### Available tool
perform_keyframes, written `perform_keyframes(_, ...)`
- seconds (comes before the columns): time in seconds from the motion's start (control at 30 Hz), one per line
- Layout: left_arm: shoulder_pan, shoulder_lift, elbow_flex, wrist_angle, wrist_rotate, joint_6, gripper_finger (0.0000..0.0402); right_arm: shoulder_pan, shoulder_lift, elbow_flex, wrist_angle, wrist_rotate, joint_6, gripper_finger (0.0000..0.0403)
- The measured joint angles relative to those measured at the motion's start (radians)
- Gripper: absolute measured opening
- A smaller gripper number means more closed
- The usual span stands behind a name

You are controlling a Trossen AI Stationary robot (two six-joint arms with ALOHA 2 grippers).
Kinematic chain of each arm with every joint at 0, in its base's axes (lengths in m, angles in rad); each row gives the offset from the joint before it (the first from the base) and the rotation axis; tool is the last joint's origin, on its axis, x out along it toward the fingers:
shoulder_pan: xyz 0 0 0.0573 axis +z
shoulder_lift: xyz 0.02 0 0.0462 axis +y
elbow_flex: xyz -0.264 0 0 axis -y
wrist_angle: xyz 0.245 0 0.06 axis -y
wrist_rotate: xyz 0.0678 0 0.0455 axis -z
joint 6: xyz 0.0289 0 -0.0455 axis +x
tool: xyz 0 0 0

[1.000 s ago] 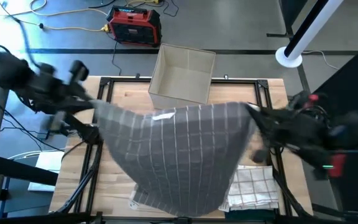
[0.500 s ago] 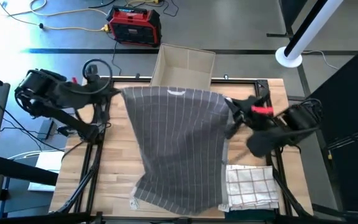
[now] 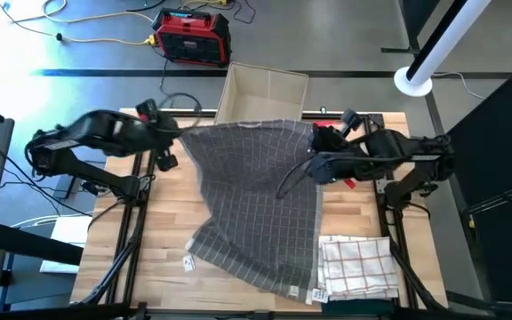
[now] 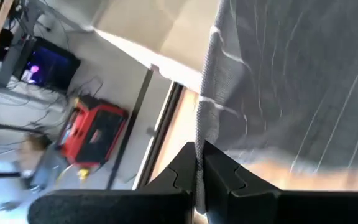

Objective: Fold towel
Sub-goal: Fold the gray patterned towel

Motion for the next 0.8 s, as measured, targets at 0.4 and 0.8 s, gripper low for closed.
perform_keyframes(0.4, 0.115, -0.024, -0.065, 0.378, 0.11, 0.41, 0.0, -0.125, -0.013, -0.095, 0.006, -0.084, 0.021, 0.0)
perform_keyframes(0.8, 0.135, -0.147, 0.141, 0.435, 0.104, 0.23, 0.0, -0.13, -0.092, -0.095, 0.233, -0.102, -0.286, 0.0)
